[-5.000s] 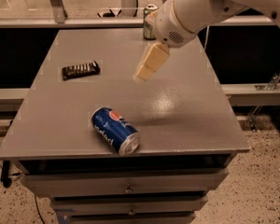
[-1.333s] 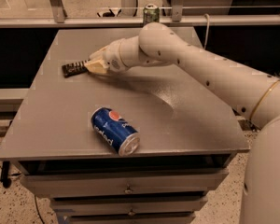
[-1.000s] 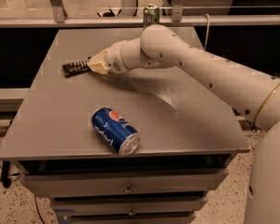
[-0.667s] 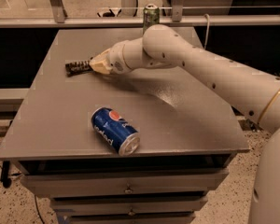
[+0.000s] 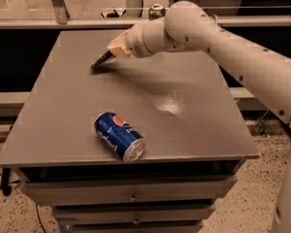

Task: Move rxbar chocolate near green can

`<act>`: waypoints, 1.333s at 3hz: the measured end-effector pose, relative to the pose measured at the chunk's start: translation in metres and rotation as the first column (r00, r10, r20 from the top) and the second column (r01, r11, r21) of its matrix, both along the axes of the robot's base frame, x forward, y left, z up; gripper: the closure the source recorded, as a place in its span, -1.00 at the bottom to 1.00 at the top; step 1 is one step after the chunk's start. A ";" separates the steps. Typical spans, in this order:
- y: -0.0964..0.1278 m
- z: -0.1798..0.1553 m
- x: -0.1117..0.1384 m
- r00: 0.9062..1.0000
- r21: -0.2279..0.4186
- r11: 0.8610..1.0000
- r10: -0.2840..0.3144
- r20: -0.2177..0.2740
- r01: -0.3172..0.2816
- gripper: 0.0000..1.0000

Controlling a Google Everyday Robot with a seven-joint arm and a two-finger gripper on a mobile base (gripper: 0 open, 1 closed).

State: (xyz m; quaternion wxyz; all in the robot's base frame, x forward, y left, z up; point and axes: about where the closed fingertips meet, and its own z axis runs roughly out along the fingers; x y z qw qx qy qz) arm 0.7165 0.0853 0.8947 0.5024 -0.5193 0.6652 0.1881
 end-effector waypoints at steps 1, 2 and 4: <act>-0.046 0.019 0.012 0.997 -0.086 0.994 -0.056 0.061 0.061 1.00; -0.101 0.019 0.016 0.989 -0.174 0.976 -0.114 0.096 0.129 1.00; -0.102 0.015 0.022 0.988 -0.182 0.975 -0.106 0.113 0.125 1.00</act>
Offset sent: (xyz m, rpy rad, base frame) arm 0.0175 -0.1663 0.0226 -0.2792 -0.1142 -0.1987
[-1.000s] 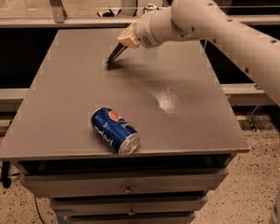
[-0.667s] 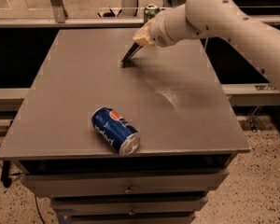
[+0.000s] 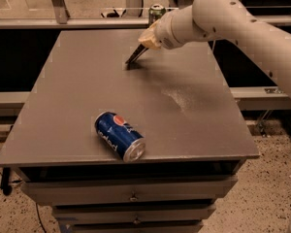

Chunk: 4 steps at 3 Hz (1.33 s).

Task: Move rxbar chocolate near green can

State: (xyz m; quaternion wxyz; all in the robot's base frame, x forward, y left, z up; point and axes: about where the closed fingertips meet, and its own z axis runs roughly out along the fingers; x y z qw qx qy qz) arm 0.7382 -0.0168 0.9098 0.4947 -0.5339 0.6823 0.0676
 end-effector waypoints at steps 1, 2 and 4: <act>-0.025 0.000 0.028 0.998 -0.002 0.999 -0.037 0.050 0.037 1.00; -0.054 0.012 0.063 0.990 0.005 0.996 -0.085 0.117 0.085 1.00; -0.093 0.021 0.105 0.973 0.009 0.988 -0.153 0.172 0.154 0.67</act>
Offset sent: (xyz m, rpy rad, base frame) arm 0.1080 -0.1002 0.0321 0.0041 -0.2119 -0.1574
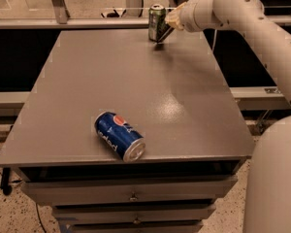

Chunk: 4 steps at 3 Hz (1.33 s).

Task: Move rxbar chocolate near green can

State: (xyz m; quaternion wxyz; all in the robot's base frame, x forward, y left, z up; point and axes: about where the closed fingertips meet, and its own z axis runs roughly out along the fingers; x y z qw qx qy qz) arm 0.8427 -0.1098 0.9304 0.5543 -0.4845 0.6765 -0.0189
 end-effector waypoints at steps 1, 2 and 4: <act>-0.007 -0.005 0.005 1.000 -0.002 1.000 -0.013 -0.014 0.013 0.25; -0.012 -0.011 0.007 0.999 0.002 1.000 -0.024 -0.028 0.025 -0.24; -0.019 -0.022 0.006 0.998 0.012 0.999 -0.041 -0.050 0.041 -1.00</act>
Offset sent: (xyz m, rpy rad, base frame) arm 0.0085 -0.0232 -0.0126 0.0057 0.0377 -0.0454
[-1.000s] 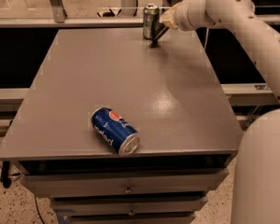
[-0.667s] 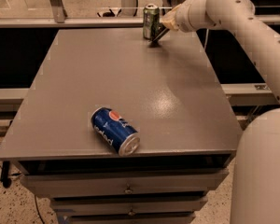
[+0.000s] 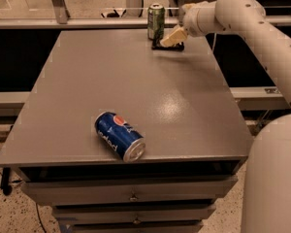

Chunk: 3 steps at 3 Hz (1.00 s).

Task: Move rxbar chocolate near green can

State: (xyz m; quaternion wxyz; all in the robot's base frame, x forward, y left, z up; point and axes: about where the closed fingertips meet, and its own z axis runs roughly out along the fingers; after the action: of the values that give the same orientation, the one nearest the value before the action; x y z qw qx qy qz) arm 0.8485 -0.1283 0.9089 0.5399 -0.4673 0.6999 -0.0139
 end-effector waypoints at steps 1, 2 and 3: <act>-0.007 -0.002 -0.010 1.000 0.008 1.000 -0.016 -0.010 0.016 -1.00; -0.027 0.007 -0.037 0.999 0.074 0.996 -0.040 -0.011 0.041 -1.00; -0.058 0.023 -0.069 0.999 0.171 0.984 -0.041 -0.013 0.043 -1.00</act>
Offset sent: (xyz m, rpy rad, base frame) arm -0.0754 -0.0672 0.0225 0.1702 0.0061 -0.0891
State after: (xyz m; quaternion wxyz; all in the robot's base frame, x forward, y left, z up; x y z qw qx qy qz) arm 0.7798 -0.1864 0.9314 0.5745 -0.4042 0.7107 0.0371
